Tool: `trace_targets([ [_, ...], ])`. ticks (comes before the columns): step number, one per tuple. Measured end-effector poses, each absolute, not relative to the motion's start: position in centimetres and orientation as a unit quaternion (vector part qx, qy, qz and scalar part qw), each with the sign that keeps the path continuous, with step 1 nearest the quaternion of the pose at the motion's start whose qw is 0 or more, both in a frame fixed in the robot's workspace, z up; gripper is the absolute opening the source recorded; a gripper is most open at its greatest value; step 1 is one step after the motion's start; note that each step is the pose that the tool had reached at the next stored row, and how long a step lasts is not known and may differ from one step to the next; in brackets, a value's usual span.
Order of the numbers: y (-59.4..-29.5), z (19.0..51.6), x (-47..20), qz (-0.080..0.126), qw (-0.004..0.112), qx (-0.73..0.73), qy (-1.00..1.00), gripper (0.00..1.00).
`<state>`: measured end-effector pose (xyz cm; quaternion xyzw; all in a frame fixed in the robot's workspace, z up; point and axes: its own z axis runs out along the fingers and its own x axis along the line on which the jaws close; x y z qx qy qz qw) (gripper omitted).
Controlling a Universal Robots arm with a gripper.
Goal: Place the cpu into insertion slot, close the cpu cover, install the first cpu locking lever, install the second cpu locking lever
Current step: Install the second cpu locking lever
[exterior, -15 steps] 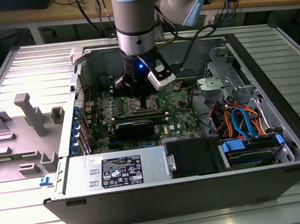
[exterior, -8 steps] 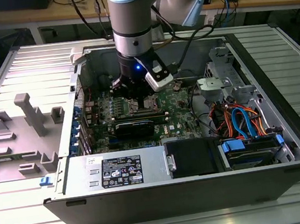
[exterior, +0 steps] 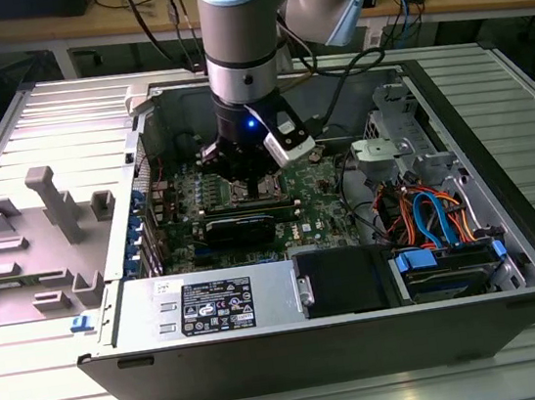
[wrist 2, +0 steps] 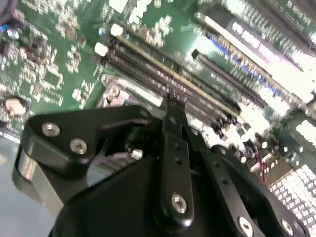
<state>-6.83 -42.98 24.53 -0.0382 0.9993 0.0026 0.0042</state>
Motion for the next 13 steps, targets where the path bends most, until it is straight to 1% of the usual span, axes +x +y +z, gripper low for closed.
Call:
trace_targets([
  [13,-42.91,24.52,-7.38,0.013,0.005,-0.038,0.999,0.11],
])
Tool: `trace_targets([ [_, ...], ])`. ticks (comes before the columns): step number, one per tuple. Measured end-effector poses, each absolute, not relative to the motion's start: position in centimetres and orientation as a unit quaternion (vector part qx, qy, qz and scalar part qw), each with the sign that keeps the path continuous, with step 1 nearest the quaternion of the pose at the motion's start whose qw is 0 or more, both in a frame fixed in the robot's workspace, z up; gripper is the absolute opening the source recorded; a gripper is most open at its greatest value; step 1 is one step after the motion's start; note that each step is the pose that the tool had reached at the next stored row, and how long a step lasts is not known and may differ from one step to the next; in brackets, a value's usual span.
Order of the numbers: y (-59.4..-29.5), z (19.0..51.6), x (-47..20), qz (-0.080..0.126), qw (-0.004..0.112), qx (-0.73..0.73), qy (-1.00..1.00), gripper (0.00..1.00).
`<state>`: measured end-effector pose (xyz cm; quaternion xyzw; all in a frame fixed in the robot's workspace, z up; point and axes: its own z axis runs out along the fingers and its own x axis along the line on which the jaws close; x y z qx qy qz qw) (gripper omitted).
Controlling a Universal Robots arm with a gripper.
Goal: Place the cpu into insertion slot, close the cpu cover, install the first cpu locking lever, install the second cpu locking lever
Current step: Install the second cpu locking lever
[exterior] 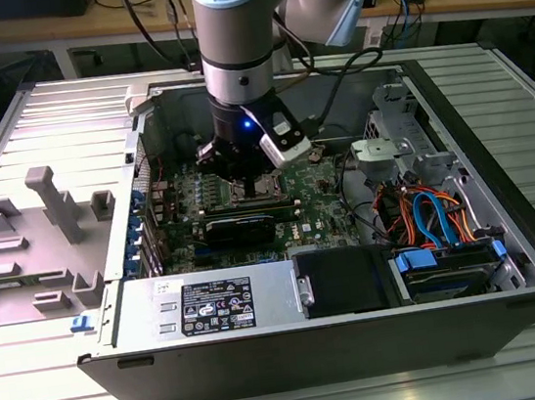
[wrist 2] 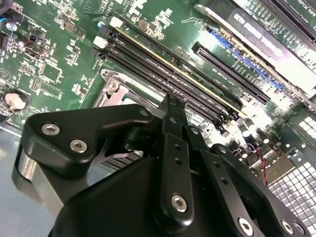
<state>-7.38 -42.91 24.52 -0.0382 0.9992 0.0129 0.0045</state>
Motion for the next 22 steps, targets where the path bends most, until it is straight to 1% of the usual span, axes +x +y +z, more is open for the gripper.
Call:
trace_targets([
  [7,-42.9,24.1,-8.3,0.014,0.005,-0.039,0.999,0.11],
  [13,-42.9,23.1,-8.7,0.016,0.005,-0.039,0.999,0.11],
  [17,-42.9,21.9,-9.1,0.017,0.005,-0.040,0.999,0.11],
  [22,-42.9,21.7,-9.1,0.017,0.005,-0.041,0.999,0.11],
])
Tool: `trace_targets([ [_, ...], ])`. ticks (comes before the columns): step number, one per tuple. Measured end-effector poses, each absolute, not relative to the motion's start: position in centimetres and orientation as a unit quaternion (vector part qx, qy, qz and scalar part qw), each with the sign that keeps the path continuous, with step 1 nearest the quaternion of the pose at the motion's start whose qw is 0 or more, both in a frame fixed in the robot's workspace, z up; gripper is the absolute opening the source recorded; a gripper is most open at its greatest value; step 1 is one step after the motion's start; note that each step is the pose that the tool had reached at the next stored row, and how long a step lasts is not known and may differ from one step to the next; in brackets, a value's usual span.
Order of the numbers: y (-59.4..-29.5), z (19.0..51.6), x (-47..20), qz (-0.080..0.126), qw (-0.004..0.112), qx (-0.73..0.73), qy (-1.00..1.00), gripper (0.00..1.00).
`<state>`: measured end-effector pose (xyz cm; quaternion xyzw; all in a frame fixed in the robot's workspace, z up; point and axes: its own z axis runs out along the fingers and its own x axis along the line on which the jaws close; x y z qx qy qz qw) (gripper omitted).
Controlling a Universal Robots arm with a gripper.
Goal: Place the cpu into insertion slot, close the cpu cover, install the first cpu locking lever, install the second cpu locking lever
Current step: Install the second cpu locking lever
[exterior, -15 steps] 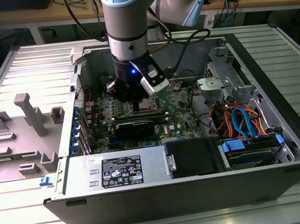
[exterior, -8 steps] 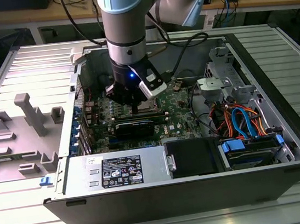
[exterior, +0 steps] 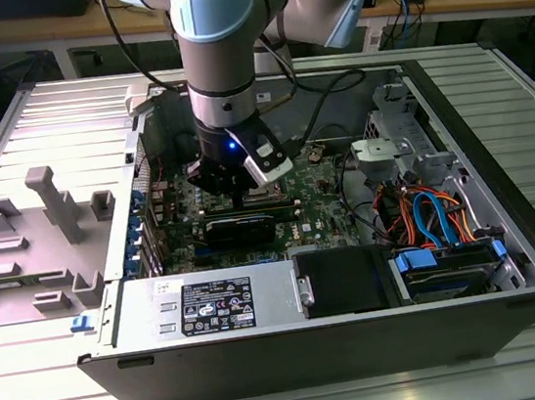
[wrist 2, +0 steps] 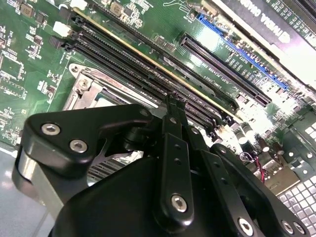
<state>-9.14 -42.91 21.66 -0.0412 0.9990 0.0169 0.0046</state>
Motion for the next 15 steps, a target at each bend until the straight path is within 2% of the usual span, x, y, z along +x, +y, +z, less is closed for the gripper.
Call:
trace_targets([
  [11,-42.91,21.66,-9.15,0.017,0.005,-0.042,0.999,0.11],
  [15,-42.91,21.66,-9.58,0.024,0.005,-0.042,0.999,0.11],
])
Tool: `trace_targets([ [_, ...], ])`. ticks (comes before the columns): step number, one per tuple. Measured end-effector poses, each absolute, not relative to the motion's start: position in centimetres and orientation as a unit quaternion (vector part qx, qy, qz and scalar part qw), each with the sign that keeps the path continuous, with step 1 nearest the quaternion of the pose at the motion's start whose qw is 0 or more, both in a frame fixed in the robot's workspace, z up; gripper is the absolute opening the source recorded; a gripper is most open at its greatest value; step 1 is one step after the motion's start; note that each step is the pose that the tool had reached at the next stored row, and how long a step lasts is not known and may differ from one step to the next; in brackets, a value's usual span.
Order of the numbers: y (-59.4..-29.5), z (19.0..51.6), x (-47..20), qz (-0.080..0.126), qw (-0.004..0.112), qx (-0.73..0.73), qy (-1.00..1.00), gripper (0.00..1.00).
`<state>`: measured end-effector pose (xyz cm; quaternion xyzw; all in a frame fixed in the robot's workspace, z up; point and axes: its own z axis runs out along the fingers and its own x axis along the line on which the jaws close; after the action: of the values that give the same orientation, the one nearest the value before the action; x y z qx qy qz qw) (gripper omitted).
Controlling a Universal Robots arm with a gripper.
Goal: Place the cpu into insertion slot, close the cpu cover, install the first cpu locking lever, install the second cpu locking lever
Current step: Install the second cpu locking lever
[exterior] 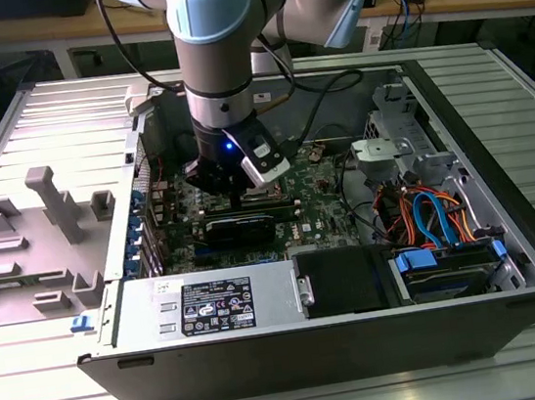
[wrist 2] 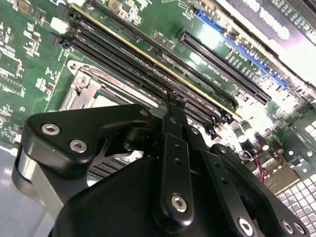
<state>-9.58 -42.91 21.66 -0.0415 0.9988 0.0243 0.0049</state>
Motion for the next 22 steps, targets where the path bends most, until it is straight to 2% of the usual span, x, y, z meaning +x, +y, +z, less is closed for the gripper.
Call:
trace_targets([
  [22,-42.91,20.83,-10.33,0.048,0.006,-0.041,0.998,0.11],
])
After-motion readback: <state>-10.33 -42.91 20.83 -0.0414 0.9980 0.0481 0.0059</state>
